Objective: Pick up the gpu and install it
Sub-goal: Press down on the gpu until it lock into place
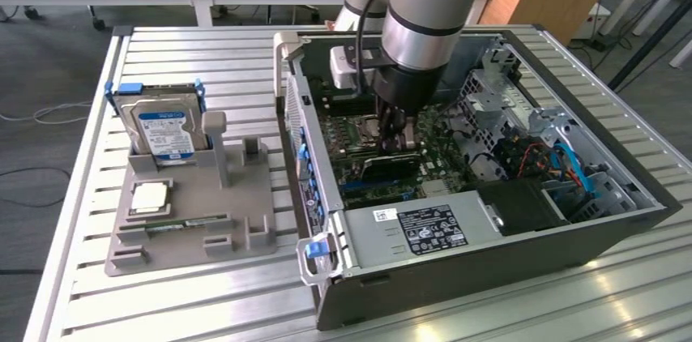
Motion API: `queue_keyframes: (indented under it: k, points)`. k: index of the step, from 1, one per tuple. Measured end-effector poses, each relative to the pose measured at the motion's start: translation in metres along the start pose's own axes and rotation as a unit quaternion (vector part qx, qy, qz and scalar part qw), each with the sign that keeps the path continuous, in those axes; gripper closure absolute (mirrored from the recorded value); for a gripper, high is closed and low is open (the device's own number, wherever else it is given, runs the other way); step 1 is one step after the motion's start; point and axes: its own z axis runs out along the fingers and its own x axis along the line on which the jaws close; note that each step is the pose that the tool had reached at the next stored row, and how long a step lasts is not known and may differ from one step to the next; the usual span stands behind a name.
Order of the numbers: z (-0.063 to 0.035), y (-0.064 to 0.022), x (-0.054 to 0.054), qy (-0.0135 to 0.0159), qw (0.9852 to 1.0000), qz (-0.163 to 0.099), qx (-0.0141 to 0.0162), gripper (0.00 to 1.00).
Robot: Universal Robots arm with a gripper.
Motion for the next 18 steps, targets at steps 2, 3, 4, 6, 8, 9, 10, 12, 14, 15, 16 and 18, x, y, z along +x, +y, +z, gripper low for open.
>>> queue_keyframes:
  k: [2,3,4,6,8,9,10,12,14,15,16,18]
  points:
    - [0.0005,0.0001,-0.0009,0.0,1.0,0.0,0.0,0.89]
    - [0.0007,0.0001,-0.0012,0.0,1.0,0.0,0.0,0.89]
    - [0.0009,0.0002,-0.0016,0.0,1.0,0.0,0.0,0.89]
    - [0.0011,0.0003,-0.0024,0.0,1.0,0.0,-0.0001,0.89]
    - [0.0013,0.0002,-0.0026,-0.0001,1.0,0.0,0.0,0.89]
    - [0.0013,0.0002,-0.0026,0.0,1.0,0.0,-0.0001,0.89]
    - [0.0013,0.0002,-0.0026,0.0,1.0,0.0,0.0,0.89]
    - [0.0013,0.0001,-0.0027,0.0,1.0,0.0,0.0,0.89]
    - [0.0014,-0.0002,-0.0028,0.0,1.0,0.0,0.0,0.89]
    - [0.0014,-0.0003,-0.0028,0.0,1.0,0.0,0.0,0.89]
    - [0.0014,-0.0003,-0.0028,0.0,1.0,0.0,0.0,0.89]
    - [0.0019,-0.0003,-0.0028,0.0,1.0,0.0,0.0,0.89]
